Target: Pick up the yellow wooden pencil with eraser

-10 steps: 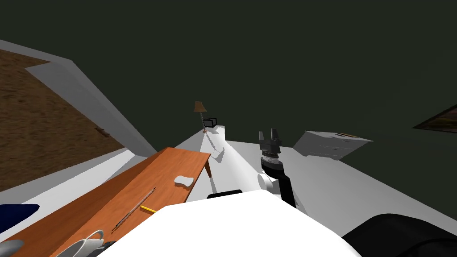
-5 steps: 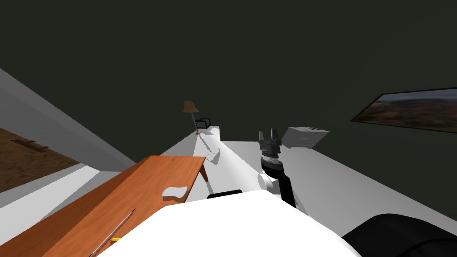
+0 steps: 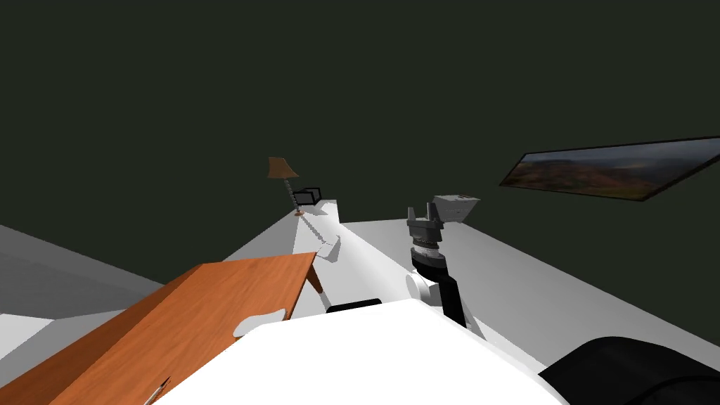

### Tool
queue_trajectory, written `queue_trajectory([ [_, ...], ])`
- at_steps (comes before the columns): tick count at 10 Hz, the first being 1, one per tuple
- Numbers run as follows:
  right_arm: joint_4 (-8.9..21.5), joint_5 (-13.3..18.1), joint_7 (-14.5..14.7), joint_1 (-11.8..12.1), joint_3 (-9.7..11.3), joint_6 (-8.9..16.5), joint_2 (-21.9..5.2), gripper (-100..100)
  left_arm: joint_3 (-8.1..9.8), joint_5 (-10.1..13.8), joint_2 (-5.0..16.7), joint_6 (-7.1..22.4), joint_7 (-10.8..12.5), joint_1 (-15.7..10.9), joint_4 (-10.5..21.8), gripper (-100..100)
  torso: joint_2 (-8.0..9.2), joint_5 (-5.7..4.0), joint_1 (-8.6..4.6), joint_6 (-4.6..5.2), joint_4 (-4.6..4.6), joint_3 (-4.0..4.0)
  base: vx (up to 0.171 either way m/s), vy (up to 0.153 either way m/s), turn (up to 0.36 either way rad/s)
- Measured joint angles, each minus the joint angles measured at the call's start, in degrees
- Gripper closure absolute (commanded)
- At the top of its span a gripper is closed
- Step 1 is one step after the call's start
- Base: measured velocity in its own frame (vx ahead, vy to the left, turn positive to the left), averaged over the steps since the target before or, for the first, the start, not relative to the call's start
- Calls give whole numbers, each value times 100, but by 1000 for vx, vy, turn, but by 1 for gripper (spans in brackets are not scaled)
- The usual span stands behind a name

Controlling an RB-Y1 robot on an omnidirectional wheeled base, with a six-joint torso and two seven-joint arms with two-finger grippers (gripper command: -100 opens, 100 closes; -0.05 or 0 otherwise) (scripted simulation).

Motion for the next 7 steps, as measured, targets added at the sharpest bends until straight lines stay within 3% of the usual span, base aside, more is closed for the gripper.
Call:
queue_trajectory([
  [4, 0, 0, 0, 0, 0, 0, 0, 0, 77, 268, 81, 277, -206, -193, 587, -100, 3, -1, -5, -3, 1, 2, -13, 38, -239],
  [6, 0, 0, 0, 1, 0, 0, 0, 0, 98, 366, 12, 459, -199, -194, 648, -100, 3, 0, -6, -6, 0, 2, -9, 28, -95],
  [7, 0, 0, 0, 1, -1, 0, 0, 0, 98, 369, 10, 474, -194, -196, 649, 0, 1, -2, -14, -9, -1, 0, 0, 0, 0],
])
